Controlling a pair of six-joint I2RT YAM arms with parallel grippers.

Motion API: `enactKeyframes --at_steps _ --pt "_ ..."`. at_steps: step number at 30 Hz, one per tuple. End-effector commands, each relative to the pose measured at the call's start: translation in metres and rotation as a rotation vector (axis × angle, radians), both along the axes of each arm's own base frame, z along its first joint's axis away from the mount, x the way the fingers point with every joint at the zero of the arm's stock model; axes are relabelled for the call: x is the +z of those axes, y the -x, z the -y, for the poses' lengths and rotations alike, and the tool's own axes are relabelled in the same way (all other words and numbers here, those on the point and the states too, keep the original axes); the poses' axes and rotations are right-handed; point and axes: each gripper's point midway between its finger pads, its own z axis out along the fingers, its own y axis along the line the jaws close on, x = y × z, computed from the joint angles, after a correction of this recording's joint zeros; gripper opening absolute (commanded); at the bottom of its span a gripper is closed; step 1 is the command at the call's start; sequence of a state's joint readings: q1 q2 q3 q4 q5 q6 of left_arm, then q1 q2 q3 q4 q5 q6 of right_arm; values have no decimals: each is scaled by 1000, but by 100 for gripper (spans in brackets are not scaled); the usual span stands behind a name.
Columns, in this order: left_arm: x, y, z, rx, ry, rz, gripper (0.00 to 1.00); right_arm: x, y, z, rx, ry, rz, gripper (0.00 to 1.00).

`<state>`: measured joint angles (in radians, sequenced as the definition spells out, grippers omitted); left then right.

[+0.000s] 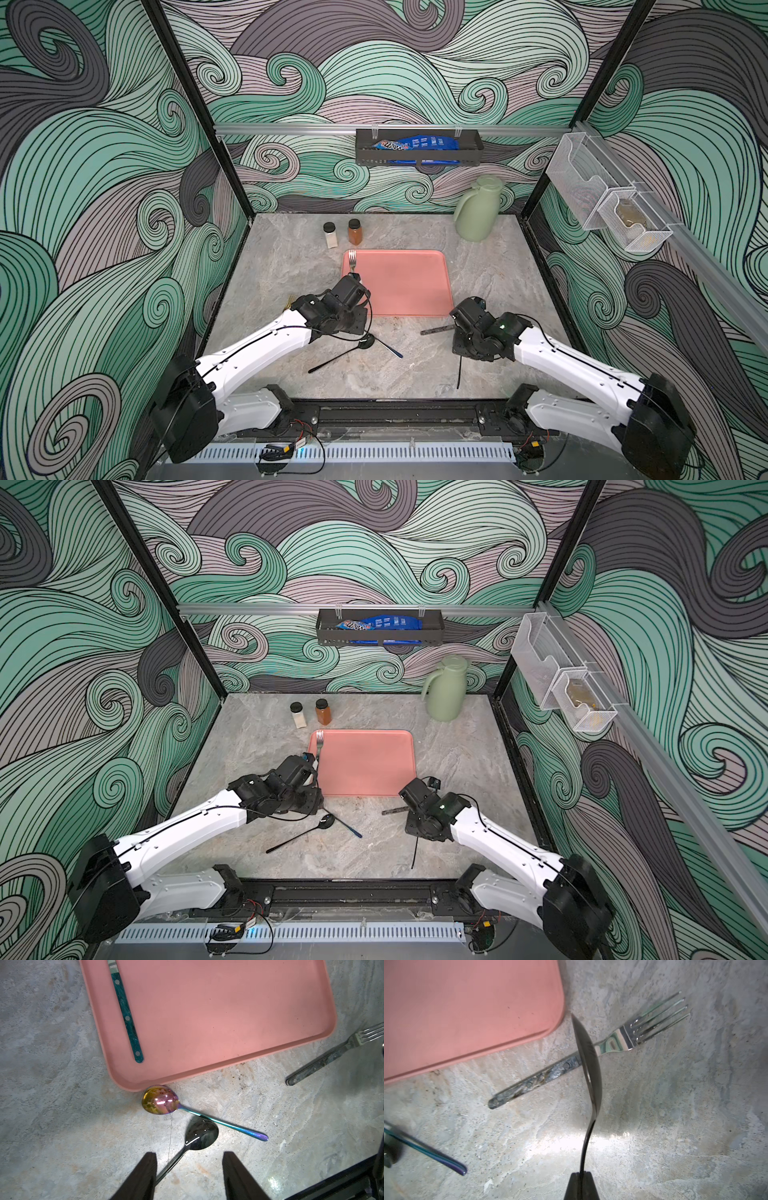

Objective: Set the spoon and fork side by side
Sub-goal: Pick up the spoon from the center of the board, then place the spoon on the tray.

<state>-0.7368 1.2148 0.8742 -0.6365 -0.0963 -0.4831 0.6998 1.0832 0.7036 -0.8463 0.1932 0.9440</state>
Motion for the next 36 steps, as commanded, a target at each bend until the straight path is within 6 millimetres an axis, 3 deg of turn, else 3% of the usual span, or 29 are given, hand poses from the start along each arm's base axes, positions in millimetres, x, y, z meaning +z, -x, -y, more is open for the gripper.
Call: enactKeyframes --at_steps 1,7,9,16,19,25,29,36 --pt "8 6 -2 3 15 2 55 31 -18 -7 33 -15 90 1" --pt "14 9 -9 19 11 13 54 91 -71 -64 155 -146 240 0" --pt "17 10 -13 32 9 21 54 101 -88 -86 196 -174 253 0" --pt "35 19 -41 117 -4 79 54 117 -144 -169 364 -318 280 0" --pt "55 30 -45 115 67 108 54 119 -163 -199 418 -375 303 0" --pt "92 42 -62 137 190 254 54 94 -198 -251 505 -458 286 0" --pt "101 46 -73 145 171 285 53 75 -219 -274 531 -527 270 0" --pt "111 48 -79 153 154 295 53 33 -244 -288 475 -608 201 0"
